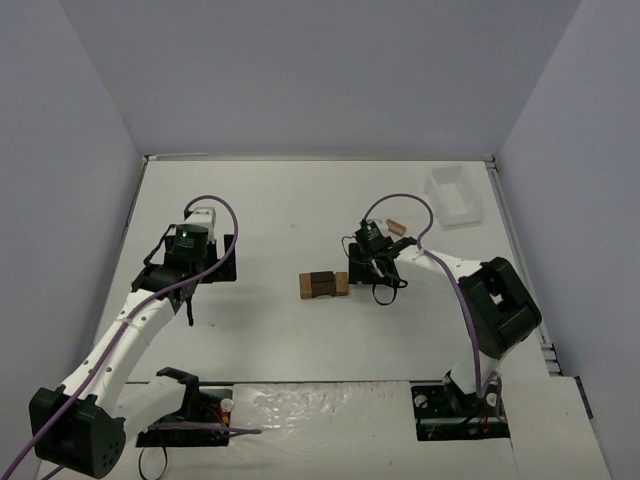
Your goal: Build the wood block tower
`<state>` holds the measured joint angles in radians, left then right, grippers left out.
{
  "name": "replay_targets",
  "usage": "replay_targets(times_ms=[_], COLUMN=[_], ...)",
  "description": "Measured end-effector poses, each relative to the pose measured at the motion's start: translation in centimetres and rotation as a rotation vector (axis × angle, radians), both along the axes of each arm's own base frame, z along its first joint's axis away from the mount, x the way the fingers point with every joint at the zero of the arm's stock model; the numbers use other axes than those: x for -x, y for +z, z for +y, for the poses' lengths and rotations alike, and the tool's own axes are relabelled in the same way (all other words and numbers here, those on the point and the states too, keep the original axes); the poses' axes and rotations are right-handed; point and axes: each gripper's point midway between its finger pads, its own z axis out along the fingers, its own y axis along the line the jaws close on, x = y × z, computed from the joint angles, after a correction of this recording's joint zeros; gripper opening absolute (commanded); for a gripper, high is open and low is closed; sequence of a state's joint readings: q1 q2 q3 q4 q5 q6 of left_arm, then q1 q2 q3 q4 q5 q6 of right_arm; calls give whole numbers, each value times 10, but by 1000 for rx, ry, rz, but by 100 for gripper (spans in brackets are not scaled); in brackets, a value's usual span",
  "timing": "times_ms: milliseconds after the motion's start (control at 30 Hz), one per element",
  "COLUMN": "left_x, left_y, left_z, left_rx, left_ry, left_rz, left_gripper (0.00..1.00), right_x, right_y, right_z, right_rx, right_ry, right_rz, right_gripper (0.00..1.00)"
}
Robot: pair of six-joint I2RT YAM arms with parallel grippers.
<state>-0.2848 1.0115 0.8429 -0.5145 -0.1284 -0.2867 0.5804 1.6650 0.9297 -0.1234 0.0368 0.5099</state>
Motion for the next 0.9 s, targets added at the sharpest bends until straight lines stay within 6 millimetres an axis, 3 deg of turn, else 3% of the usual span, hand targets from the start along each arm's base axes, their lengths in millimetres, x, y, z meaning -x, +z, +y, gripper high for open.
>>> replay_targets(times_ms=[333, 900], left_x=[0, 0], left_y=[0, 0], left_z=[0, 1], left_rx=[-3, -10], left_ry=[-3, -9], left_rz=[0, 0], left_gripper=[97, 97], right_x=[-11, -13], right_y=[9, 13], right_z=[10, 15], right_rx=[-22, -39], right_ry=[16, 24], right_rz=[-24, -26], right_gripper=[53, 53])
